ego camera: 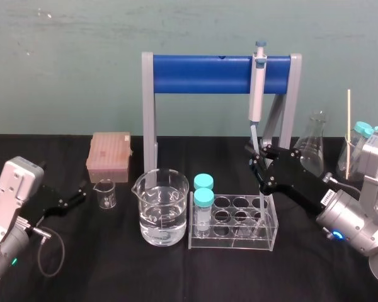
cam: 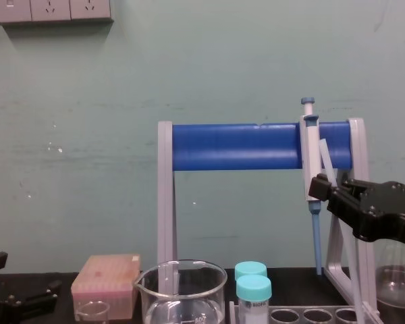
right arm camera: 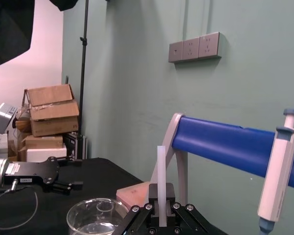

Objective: Pick up the stirring rod with one hand, then place it down.

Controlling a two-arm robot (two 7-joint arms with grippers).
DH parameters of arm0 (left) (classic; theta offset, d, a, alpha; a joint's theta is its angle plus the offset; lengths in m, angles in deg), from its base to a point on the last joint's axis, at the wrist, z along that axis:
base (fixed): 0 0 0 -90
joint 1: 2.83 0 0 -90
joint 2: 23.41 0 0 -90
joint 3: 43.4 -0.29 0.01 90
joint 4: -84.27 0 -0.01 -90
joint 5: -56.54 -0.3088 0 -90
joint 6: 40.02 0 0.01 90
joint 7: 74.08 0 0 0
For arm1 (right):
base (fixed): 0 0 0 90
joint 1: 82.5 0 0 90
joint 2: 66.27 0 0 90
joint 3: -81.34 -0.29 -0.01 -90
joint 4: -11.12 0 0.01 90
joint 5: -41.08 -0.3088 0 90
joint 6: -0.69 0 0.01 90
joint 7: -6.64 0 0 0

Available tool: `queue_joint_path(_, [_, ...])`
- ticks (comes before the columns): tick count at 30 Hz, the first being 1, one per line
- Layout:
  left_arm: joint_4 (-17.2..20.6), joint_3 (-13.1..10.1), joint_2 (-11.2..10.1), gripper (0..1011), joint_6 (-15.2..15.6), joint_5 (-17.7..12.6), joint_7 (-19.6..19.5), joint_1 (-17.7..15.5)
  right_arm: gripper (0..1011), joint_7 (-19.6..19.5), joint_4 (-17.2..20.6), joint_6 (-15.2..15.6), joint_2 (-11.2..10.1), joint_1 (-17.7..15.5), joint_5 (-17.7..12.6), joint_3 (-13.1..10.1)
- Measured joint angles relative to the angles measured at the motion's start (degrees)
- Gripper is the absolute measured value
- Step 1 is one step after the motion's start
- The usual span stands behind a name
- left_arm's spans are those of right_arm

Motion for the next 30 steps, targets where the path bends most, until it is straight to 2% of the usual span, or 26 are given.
queue_joint_path(15, [0.0,0.0,0.0,1000,0.0,0.0,0.0,0.0,68,0.8,-3.0,1.2,0.3,1.0,-1.1,0.7])
queue_joint_path(30, [0.0,0.0,0.0,1000,0.0,0.0,0.0,0.0,67,0.9,-7.4,2.1,1.0,2.8,0.7,2.3])
